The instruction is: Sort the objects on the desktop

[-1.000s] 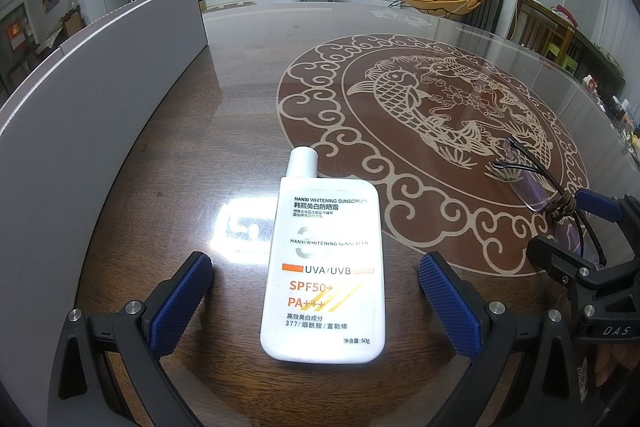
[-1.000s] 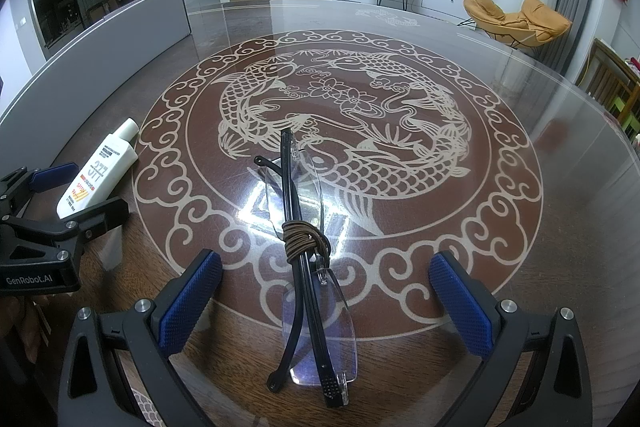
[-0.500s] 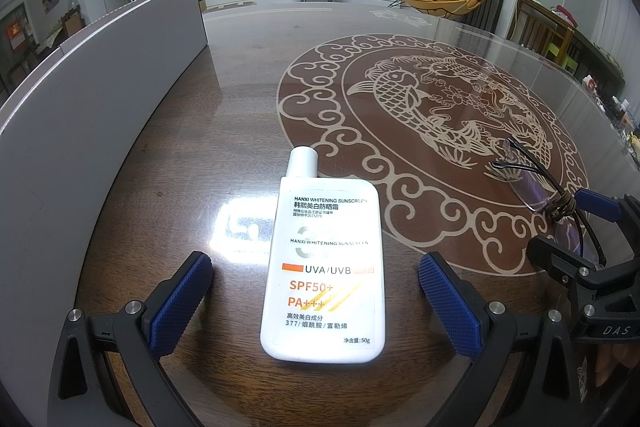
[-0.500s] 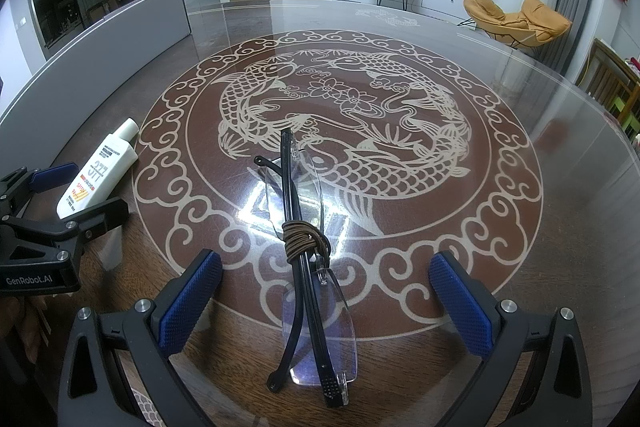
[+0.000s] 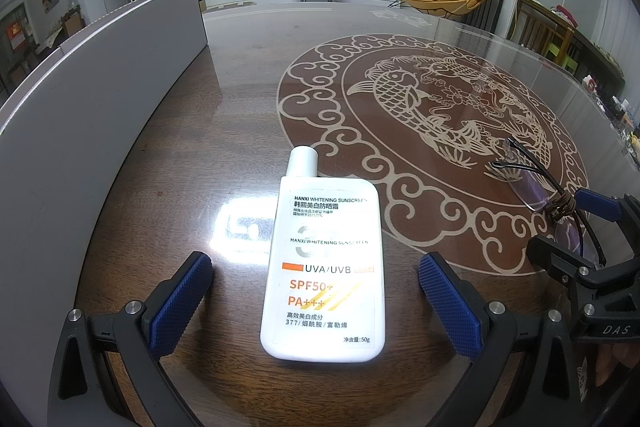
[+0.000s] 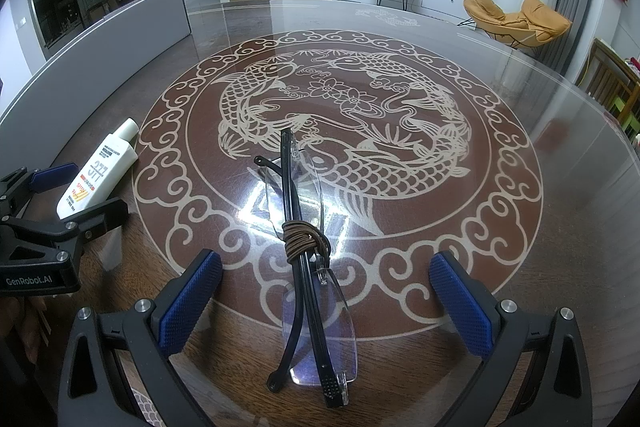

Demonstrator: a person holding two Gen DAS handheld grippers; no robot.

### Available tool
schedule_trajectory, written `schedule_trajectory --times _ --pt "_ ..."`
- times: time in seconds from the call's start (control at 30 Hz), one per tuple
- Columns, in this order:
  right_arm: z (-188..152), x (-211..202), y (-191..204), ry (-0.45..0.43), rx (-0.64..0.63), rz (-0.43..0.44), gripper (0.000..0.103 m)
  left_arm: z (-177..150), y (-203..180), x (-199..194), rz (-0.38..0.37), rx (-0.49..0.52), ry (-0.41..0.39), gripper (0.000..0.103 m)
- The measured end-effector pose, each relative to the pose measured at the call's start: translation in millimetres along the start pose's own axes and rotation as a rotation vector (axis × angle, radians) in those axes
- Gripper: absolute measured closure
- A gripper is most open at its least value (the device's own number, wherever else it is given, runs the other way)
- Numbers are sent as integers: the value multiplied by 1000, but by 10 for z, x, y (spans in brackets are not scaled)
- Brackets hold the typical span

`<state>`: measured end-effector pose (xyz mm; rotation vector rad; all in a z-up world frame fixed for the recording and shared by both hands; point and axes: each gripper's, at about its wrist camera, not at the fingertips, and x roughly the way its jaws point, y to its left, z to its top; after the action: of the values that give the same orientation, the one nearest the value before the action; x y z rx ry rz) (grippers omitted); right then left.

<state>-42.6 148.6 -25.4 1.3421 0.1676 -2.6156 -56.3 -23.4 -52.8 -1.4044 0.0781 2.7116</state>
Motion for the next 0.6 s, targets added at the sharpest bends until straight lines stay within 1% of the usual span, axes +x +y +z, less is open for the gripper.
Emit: schedule_trajectory --times 0.13,0.2,0.27,0.3,0.33,0.37,0.4,0.43,0.47,0.5,0.53,0.6 --pt "10 -4 3 5 -8 5 0 1 -3 -7 -4 2 4 0" --pt "112 69 -30 66 -58 40 0 1 -8 -25 -19 29 25 0" --pt "177 128 -69 125 -94 70 3 40 0 -17 -44 66 62 0" --pt "208 145 -99 129 -98 78 11 53 1 -11 -54 78 77 0" --pt "220 149 -104 127 -115 78 26 75 -1 -8 -59 86 85 0" --pt "233 141 -102 122 -133 84 37 92 3 -21 -56 89 73 10" --pt "245 122 -92 119 -151 96 68 105 11 -57 -59 90 46 39" --pt "258 110 -76 135 -172 104 91 112 21 -96 -68 92 28 52" --pt "266 113 -83 152 -174 101 91 123 35 -118 -72 90 33 52" --pt "265 95 -84 157 -170 102 91 119 70 -144 -107 71 33 52" --pt "256 63 -87 152 -169 108 91 106 104 -185 -126 53 24 52" --pt "252 -26 -87 141 -174 104 91 66 219 -330 -134 5 -15 52"
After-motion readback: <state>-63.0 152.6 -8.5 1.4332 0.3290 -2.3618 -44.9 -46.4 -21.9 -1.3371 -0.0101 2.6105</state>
